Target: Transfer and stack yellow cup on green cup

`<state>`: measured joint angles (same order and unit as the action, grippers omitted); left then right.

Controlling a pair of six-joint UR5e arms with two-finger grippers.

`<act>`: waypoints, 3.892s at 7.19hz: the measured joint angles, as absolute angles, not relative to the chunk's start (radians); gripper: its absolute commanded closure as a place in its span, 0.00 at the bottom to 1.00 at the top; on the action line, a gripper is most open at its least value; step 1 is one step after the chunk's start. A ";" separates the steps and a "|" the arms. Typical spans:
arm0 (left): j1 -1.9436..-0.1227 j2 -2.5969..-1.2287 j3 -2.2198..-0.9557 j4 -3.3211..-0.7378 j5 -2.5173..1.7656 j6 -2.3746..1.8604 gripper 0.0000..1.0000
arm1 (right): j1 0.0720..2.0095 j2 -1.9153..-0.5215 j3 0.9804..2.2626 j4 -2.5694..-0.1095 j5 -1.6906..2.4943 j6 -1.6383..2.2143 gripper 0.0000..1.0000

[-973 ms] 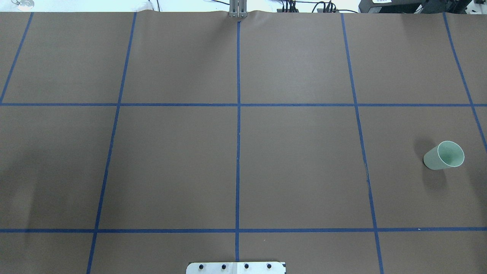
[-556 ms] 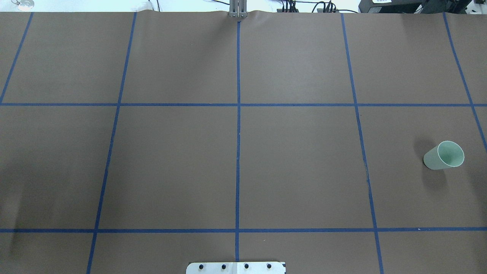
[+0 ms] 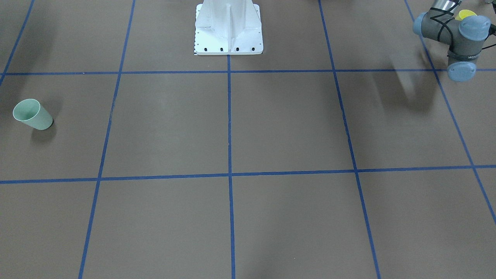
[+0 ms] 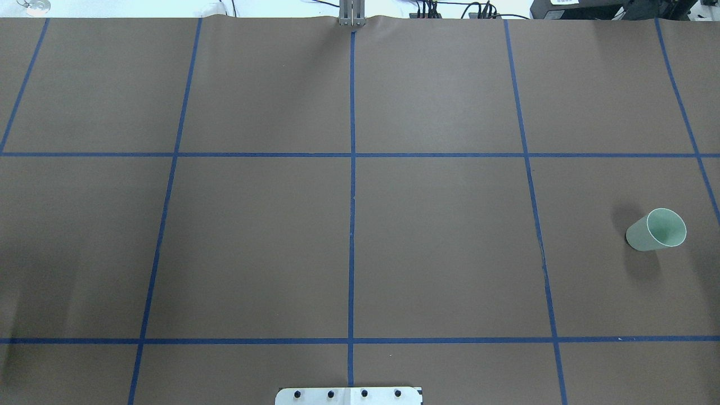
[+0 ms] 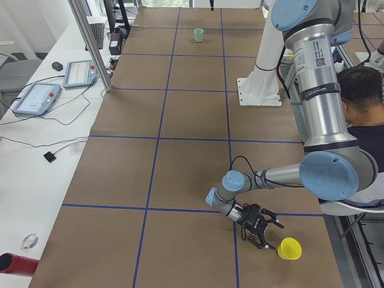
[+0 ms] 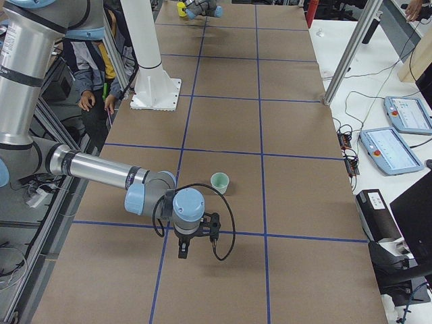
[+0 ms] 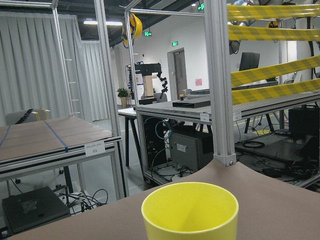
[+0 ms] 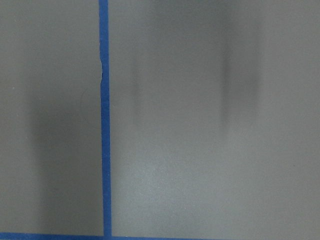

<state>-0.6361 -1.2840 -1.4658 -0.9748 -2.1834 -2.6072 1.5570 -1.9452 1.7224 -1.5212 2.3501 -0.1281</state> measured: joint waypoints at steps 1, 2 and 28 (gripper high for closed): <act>-0.636 -1.284 -1.451 -0.991 -2.186 -2.608 0.00 | 1.557 -1.945 1.723 -1.519 2.350 -0.133 0.00; -0.635 -1.283 -1.432 -1.008 -2.194 -2.608 0.00 | 1.557 -1.945 1.723 -1.518 2.350 -0.135 0.00; -0.628 -1.066 -1.429 -1.021 -2.054 -2.327 0.43 | 1.551 -1.930 1.723 -1.505 2.352 -0.139 0.00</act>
<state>-0.6280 -1.0658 -1.4288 -1.0209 -2.0541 -2.3269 1.5514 -1.9296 1.7226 -1.5049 2.3525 -0.1386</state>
